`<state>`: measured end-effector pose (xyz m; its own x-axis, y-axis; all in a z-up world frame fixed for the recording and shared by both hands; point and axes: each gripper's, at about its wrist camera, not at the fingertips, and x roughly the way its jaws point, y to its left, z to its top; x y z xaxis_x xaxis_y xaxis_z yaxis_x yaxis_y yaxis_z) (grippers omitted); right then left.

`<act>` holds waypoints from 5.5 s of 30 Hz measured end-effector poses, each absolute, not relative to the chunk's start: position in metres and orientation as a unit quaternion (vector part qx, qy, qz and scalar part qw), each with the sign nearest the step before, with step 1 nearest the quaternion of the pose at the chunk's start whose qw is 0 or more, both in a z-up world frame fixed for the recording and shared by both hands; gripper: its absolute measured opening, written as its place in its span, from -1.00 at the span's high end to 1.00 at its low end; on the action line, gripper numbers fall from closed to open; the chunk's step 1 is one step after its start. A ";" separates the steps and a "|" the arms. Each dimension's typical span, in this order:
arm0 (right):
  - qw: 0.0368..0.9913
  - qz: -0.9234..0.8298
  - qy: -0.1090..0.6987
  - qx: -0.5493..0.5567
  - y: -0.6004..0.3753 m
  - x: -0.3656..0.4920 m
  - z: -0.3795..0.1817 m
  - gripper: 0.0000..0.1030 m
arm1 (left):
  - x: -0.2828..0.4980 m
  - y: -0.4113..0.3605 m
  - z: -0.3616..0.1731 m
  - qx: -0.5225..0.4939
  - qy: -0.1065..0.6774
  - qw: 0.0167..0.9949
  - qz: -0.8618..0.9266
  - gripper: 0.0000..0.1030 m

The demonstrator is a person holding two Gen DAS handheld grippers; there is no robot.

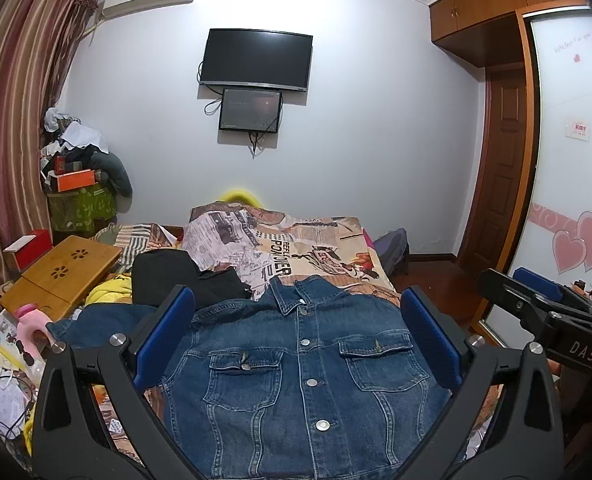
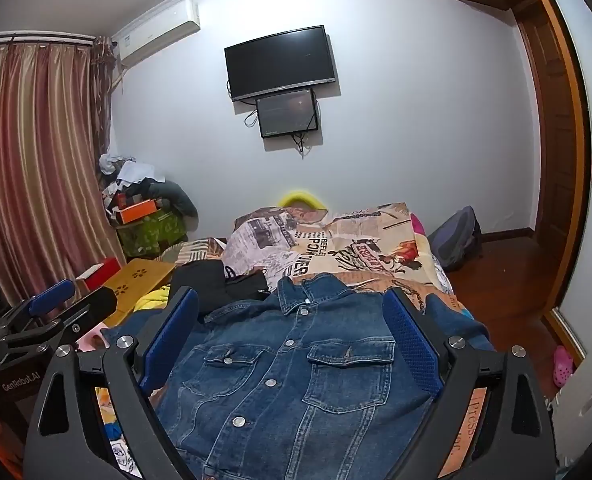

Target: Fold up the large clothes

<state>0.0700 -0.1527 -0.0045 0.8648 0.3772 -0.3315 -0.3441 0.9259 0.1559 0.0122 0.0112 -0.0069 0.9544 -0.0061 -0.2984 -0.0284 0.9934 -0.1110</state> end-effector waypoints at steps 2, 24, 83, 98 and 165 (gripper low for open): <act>0.964 0.187 0.182 0.046 -0.152 0.071 -0.005 -0.78 | 0.013 0.011 -0.008 -0.057 0.152 0.987 0.005 -1.00; 0.963 0.189 0.185 0.044 -0.149 0.070 -0.008 -0.78 | 0.014 0.012 -0.010 -0.055 0.158 0.986 0.004 -1.00; 0.955 0.163 0.247 0.028 -0.136 0.138 -0.030 -0.78 | 0.106 0.154 -0.053 -0.091 0.200 0.961 0.167 -1.00; 0.944 0.135 0.299 0.022 -0.122 0.207 -0.061 -0.78 | 0.148 0.317 -0.171 -0.250 0.314 0.880 0.255 -1.00; 0.929 0.116 0.351 0.002 -0.152 0.214 -0.091 -0.78 | 0.251 0.159 -0.107 -0.157 0.331 0.930 0.038 0.94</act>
